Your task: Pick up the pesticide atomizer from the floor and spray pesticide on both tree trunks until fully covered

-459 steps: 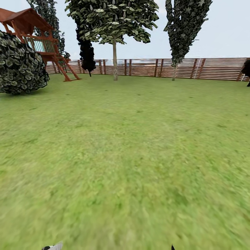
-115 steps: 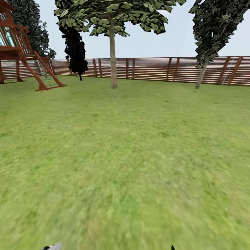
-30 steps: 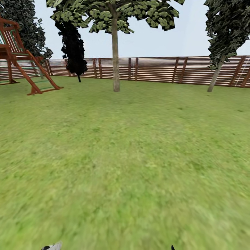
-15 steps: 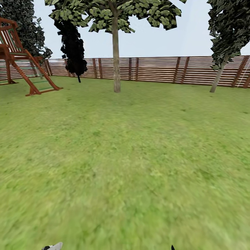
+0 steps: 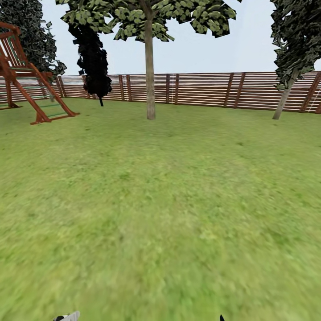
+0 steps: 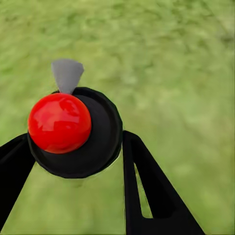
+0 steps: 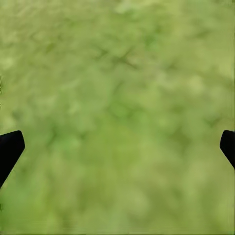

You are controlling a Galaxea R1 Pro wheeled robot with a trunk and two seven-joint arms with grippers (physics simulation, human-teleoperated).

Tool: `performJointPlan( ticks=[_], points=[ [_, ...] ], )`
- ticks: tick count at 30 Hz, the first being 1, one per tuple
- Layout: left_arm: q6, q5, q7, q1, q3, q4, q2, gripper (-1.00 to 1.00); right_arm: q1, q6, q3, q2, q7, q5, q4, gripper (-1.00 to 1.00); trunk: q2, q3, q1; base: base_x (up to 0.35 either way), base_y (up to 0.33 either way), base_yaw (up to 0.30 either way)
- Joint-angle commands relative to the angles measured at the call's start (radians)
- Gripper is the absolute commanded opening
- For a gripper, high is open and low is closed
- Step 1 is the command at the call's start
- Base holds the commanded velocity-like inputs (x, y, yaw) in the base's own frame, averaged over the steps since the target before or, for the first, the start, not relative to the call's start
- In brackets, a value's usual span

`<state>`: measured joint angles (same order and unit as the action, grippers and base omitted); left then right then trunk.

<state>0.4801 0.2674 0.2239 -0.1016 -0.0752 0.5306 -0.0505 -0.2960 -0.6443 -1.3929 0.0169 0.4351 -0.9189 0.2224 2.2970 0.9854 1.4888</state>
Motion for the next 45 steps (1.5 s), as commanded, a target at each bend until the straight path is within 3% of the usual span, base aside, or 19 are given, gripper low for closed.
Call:
performJointPlan(
  ticks=[1, 45],
  points=[
    [0.000, 0.000, 0.000, 0.000, 0.000, 0.000, 0.000, -1.00, 0.000, 0.000, 0.000, 0.000, 0.000, 0.000, 0.000, 1.00, 0.000, 0.000, 0.000, 0.334, 0.091, 0.000],
    [0.000, 0.001, 0.000, 0.000, 0.000, 0.000, 0.000, -1.00, 0.000, 0.000, 0.000, 0.000, 0.000, 0.000, 0.000, 1.00, 0.000, 0.000, 0.000, 0.334, 0.091, 0.000]
  ],
)
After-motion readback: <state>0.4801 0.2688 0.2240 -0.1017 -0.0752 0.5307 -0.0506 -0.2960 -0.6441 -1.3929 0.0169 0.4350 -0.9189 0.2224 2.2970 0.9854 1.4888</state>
